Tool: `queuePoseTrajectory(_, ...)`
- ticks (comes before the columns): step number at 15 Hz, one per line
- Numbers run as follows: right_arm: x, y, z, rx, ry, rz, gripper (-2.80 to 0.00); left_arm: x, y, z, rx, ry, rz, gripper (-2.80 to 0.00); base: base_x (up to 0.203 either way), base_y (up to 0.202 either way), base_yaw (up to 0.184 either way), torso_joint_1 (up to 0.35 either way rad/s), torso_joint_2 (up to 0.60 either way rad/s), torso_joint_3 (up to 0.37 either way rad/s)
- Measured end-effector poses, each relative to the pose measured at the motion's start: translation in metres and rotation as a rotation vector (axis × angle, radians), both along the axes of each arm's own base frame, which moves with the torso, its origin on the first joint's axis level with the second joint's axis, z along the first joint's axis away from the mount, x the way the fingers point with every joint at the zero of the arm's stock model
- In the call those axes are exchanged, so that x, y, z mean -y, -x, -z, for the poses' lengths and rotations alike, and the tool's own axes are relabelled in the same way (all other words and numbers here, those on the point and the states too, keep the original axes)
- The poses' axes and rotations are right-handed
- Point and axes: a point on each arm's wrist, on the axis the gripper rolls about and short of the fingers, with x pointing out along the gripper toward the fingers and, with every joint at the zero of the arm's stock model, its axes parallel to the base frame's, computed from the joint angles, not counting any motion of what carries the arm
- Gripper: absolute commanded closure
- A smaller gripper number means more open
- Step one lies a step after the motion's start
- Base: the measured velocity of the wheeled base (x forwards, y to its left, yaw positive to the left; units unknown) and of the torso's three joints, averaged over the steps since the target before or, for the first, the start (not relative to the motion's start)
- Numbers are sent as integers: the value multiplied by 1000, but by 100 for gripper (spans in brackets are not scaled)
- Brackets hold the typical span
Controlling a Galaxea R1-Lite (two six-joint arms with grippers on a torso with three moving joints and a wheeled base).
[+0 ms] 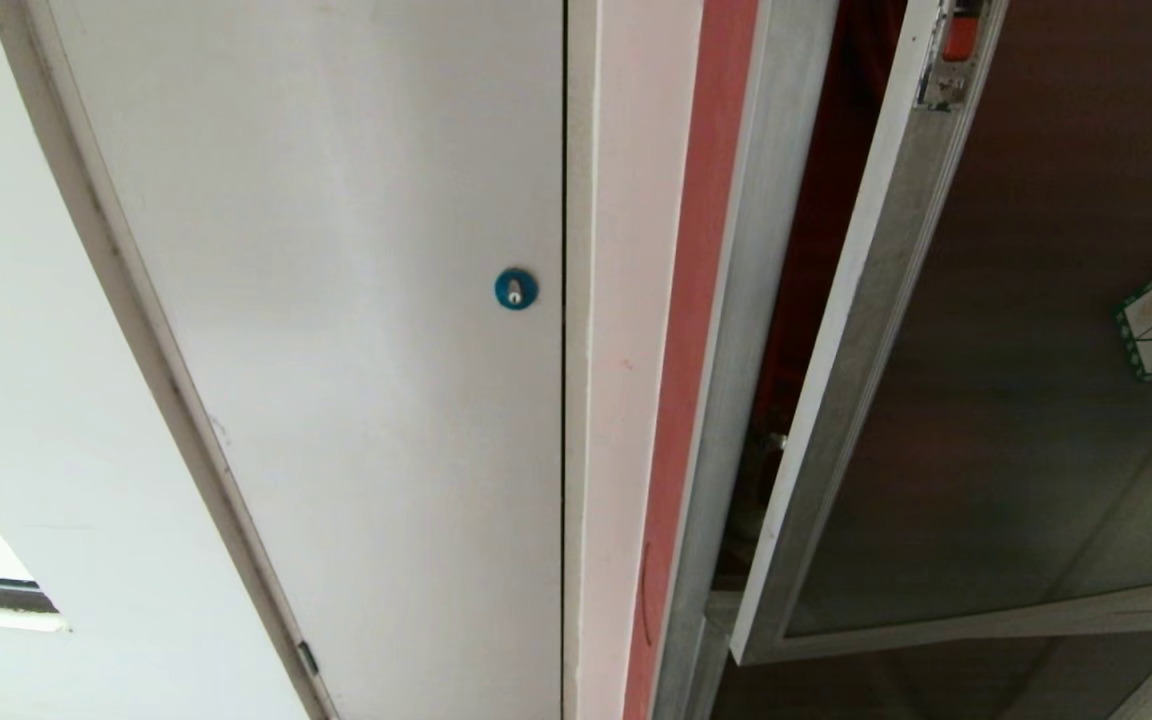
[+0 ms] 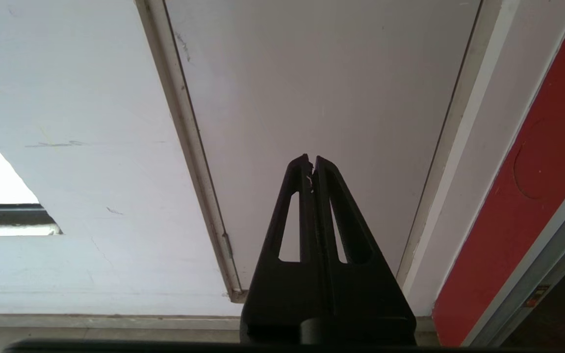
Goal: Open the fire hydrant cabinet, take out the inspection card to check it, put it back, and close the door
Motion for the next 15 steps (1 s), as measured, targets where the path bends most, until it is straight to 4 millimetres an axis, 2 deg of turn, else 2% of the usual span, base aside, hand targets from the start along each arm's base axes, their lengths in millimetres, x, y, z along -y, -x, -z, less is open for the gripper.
queuePoseTrajectory(3, -3, -9, 30, -60, -140, -174, 0, 0, 0, 0, 0, 0, 0, 0, 0, 0, 0, 0, 0, 0)
queuePoseTrajectory(6, -4, -19, 56, -143, -166, -202, 0, 0, 0, 0, 0, 0, -1, 0, 0, 0, 0, 0, 0, 0)
queuePoseTrajectory(10, -4, -25, 75, -208, -168, -203, 0, 0, 0, 0, 0, 0, 0, 0, 0, 0, 0, 0, 0, 0)
queuePoseTrajectory(15, -4, -27, 85, -291, -165, -195, 0, 0, 0, 0, 0, 0, 0, 0, 0, 0, 0, 0, 0, 0)
